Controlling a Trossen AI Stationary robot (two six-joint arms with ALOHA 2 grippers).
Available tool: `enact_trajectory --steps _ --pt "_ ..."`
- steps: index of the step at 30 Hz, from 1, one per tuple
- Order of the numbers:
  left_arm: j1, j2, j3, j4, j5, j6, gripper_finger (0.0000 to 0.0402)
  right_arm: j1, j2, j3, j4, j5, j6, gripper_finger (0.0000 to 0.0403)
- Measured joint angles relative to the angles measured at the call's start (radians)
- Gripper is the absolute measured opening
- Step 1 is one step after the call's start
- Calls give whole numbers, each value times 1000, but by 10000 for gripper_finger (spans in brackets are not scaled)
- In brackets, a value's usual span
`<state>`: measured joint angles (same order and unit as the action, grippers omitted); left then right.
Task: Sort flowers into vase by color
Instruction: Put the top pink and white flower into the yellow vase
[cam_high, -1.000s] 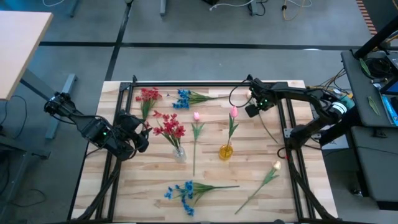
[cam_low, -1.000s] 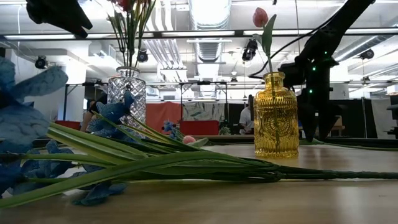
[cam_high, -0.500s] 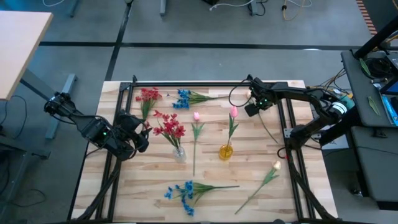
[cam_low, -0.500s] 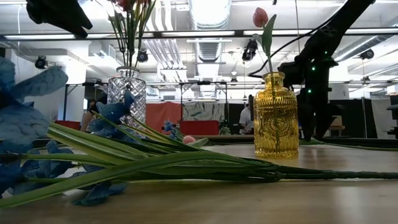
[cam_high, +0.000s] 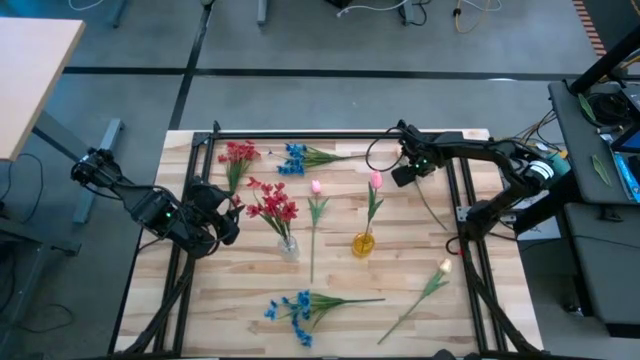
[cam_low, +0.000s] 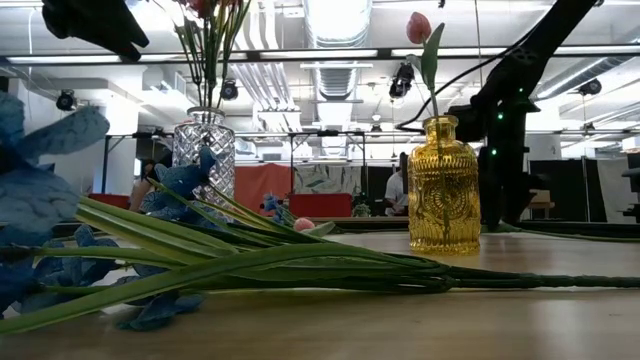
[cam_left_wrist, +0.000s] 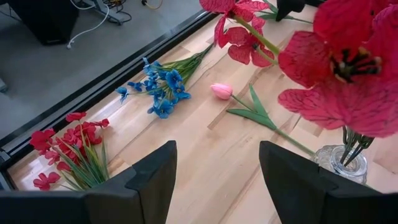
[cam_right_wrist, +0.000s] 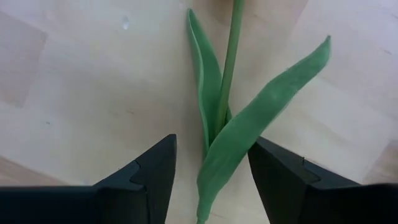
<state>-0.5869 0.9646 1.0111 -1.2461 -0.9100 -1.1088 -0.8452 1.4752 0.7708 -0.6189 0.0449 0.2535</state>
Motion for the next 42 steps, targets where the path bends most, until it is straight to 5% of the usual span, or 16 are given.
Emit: enact_trajectory --steps 17,21,42 --pt "0 0 0 7 3 0 212 -1 -1 -2 22 8 -24 24" --pt "0 0 0 16 3 0 212 1 -55 -2 22 -11 -37 16" --pt "0 0 0 20 4 -45 212 116 -894 -31 247 -320 -35 13"
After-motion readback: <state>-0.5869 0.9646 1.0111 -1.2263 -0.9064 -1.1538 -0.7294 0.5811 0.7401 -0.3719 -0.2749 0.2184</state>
